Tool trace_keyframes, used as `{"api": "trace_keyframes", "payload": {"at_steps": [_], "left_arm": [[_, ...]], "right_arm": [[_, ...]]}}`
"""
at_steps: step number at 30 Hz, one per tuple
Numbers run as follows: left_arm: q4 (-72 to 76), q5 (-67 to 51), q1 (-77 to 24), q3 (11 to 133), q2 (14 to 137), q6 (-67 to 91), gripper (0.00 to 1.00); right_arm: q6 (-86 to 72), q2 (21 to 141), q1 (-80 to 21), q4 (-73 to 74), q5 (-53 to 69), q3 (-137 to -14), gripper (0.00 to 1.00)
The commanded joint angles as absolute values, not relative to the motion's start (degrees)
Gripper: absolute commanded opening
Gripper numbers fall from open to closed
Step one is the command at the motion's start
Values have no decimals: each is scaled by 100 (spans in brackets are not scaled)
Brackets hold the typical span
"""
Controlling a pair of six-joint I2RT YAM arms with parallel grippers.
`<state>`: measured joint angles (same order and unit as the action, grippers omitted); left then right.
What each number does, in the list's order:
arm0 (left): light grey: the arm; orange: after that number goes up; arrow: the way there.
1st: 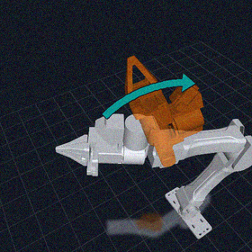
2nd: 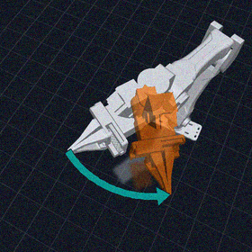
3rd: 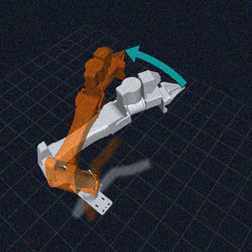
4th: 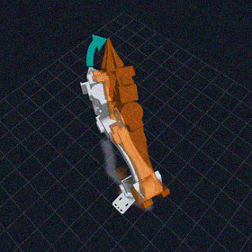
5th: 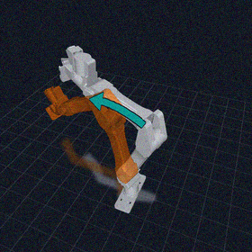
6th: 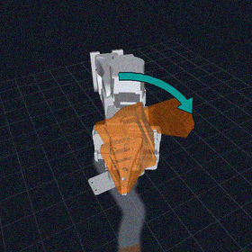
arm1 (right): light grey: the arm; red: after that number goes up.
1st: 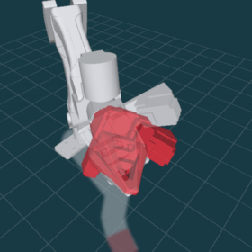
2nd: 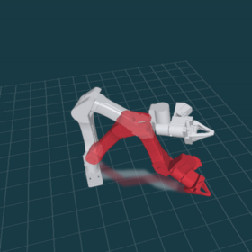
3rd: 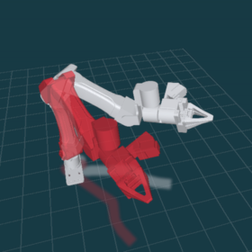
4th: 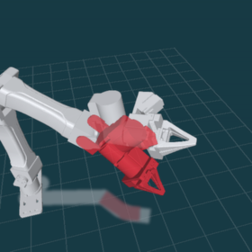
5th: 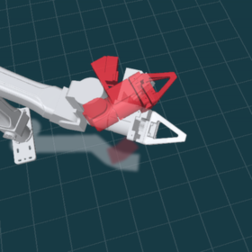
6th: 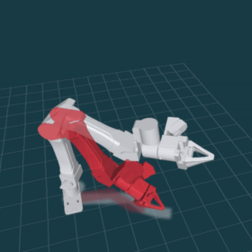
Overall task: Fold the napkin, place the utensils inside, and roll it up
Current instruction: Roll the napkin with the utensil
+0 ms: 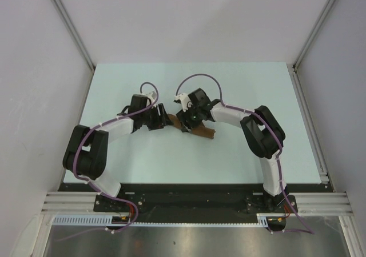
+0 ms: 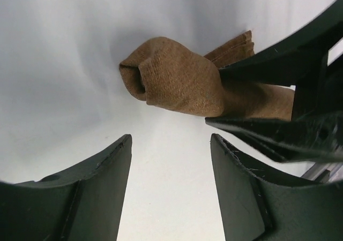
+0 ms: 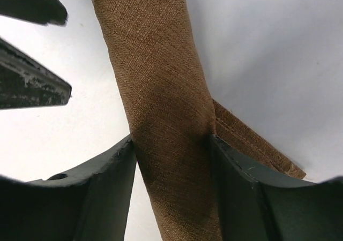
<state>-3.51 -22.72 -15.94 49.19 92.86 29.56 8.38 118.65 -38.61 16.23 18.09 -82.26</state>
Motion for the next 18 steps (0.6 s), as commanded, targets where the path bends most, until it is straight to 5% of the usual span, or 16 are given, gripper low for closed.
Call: {"api": "trace_keyframes", "payload": {"at_steps": [1,18], "left_arm": [[473,-2654,-1573,4746,9105,3208,65],[580,-2233,-1635,4799,9326,3208,67]], "right_arm": [[589,12313,-3630,2012,2731,-8411,56],[167,12990,-3313,2470,4560,-8824,43]]}}
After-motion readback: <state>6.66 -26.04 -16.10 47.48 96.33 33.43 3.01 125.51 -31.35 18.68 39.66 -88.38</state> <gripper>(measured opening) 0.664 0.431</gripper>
